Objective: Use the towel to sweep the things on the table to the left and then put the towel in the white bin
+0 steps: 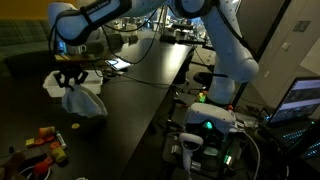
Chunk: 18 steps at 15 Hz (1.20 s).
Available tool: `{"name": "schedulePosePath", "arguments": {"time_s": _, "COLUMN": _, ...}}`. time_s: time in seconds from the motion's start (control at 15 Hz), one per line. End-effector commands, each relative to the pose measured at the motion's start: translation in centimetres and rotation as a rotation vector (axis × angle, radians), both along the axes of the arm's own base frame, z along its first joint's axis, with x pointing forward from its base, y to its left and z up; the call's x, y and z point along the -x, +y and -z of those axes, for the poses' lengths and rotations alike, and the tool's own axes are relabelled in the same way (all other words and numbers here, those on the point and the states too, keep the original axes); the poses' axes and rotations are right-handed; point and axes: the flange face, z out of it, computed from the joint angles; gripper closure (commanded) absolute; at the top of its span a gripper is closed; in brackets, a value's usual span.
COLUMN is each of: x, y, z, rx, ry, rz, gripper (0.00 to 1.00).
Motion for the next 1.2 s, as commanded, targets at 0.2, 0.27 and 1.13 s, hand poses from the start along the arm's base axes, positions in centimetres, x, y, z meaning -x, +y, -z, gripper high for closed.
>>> {"name": "schedulePosePath", "arguments": {"time_s": 0.2, "x": 0.7, "y": -2.4, "z": 9.8, "rx": 0.218, "ry": 0.013, "rz": 0.059, "gripper": 0.91}}
{"name": "schedulePosePath", "arguments": {"time_s": 0.27, "x": 0.7, "y": -2.3, "z": 11.6, "rx": 0.236, "ry": 0.022, "rz": 0.064, "gripper": 0.91}}
{"name": "schedulePosePath", "arguments": {"time_s": 1.13, "x": -1.2, "y": 8.0, "z": 17.4, "rx": 0.264, "ry": -0.013, "rz": -0.045, "gripper": 0.91}}
